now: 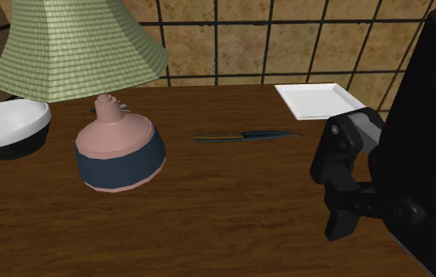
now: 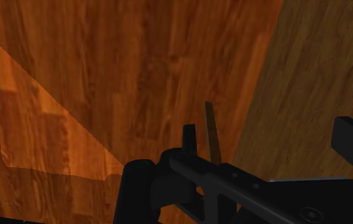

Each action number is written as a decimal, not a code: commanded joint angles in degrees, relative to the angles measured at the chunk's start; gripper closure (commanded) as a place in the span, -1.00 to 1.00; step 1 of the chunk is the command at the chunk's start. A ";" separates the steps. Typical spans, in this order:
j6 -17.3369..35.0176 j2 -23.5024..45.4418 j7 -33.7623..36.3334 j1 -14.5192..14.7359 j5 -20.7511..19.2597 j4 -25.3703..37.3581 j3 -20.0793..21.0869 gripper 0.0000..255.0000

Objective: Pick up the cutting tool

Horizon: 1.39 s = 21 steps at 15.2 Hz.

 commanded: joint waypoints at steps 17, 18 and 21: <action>8.37 16.51 24.45 4.23 4.33 5.65 21.78 -1.00; 8.78 18.15 26.09 4.29 4.08 6.62 23.13 -1.00; 9.83 23.50 31.22 4.34 2.72 9.97 27.12 -1.00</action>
